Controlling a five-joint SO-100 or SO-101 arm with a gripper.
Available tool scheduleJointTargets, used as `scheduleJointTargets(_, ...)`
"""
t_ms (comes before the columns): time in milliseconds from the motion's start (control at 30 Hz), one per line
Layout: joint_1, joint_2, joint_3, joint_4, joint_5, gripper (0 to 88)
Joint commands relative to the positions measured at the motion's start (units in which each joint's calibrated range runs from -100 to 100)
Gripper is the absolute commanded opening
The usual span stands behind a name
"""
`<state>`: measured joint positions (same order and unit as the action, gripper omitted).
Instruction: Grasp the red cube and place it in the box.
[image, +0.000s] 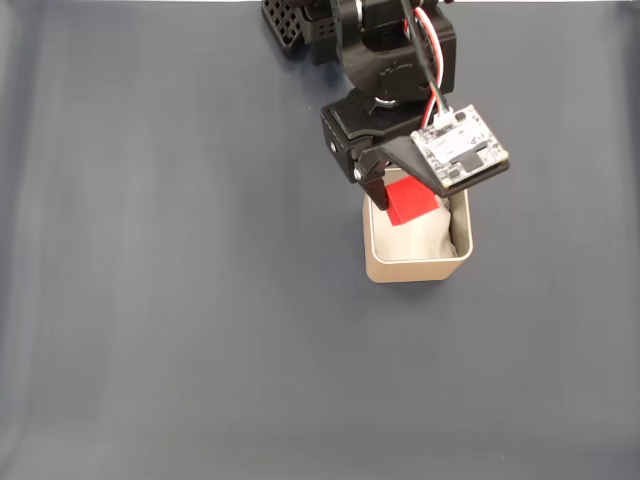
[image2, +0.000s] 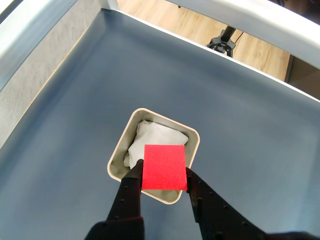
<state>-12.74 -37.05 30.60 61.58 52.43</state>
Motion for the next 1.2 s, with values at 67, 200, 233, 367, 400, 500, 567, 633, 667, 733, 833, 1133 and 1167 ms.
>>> scheduleJointTargets(67, 0.35, -0.03, -3.25, -3.59, -1.22, 25.7)
scheduleJointTargets(200, 1.2, -0.29, -3.34, -4.33, -1.27, 39.2)
scheduleJointTargets(233, 1.34, -0.29, -3.34, -4.5, -1.17, 41.5)
scheduleJointTargets(367, 1.42, -0.47, -2.89, -4.66, -0.78, 46.4)
scheduleJointTargets(400, 1.42, -0.47, -2.89, -4.66, -0.78, 47.2)
scheduleJointTargets(500, 1.42, -0.47, -2.62, -5.07, -0.63, 48.8)
scheduleJointTargets(567, 1.49, -0.47, -2.25, -5.81, -0.63, 49.7)
scheduleJointTargets(633, 1.63, -0.47, -1.98, -6.3, -0.59, 50.2)
scheduleJointTargets(667, 1.7, -0.47, -1.89, -6.39, -0.54, 50.4)
scheduleJointTargets(733, 1.77, -0.47, -1.89, -6.55, -0.49, 50.7)
scheduleJointTargets(833, 1.84, -0.47, -1.89, -6.88, -0.44, 50.9)
scheduleJointTargets(1133, 1.84, -0.47, -1.89, -7.04, -0.63, 51.1)
scheduleJointTargets(1167, 1.84, -0.47, -1.89, -7.12, -0.63, 51.1)
